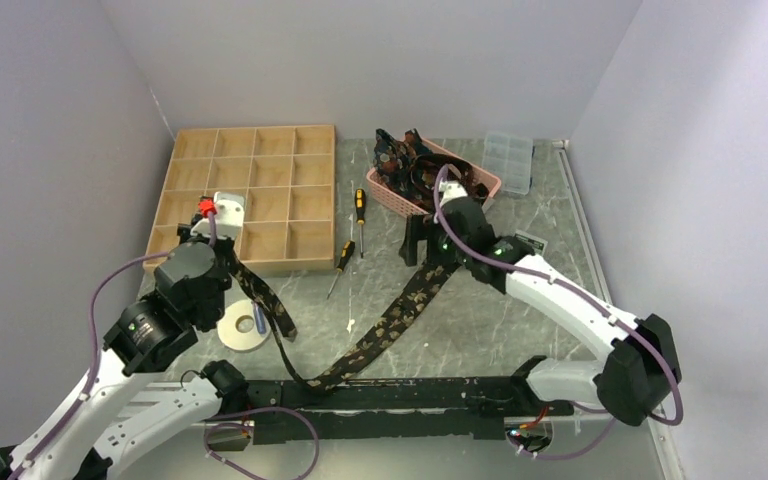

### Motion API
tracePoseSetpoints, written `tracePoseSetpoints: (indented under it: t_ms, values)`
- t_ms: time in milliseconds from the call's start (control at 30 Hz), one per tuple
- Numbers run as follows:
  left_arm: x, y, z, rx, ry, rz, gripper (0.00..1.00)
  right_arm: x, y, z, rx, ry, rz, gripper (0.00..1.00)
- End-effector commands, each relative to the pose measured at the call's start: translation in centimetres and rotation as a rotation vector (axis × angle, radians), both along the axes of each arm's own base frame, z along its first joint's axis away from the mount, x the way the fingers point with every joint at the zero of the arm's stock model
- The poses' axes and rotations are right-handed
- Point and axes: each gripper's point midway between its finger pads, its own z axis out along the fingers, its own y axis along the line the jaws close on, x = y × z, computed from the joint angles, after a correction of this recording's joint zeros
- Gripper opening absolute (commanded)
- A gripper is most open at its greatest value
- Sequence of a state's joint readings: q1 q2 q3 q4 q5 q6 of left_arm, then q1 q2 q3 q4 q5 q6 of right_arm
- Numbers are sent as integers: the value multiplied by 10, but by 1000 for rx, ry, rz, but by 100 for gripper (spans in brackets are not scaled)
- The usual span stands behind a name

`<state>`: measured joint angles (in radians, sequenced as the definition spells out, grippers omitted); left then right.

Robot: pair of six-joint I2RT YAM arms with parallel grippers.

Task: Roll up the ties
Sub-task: Flatten out the tie at the center of the board.

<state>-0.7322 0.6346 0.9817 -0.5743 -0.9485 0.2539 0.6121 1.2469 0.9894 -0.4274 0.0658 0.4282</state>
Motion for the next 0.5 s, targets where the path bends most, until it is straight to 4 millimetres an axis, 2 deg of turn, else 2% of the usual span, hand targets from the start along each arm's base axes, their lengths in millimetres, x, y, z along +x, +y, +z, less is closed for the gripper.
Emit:
tracePoseSetpoints:
  t_ms: [0, 67, 167, 233, 467]
  values:
    - [2, -5, 48, -46, -138, -60, 3, -13, 69, 10, 256, -90, 171, 95]
    - [5, -17, 58, -32, -160, -144, 3, -26, 92, 18, 305, -125, 250, 94]
    - [6, -35, 70, -30, -163, -250, 3, -41, 124, 44, 372, -215, 347, 94]
    - [7, -39, 75, -32, -156, -272, 3, -48, 143, 64, 410, -285, 398, 94]
    - [5, -41, 81, -101, -148, -275, 3, -63, 214, 107, 507, -461, 491, 93]
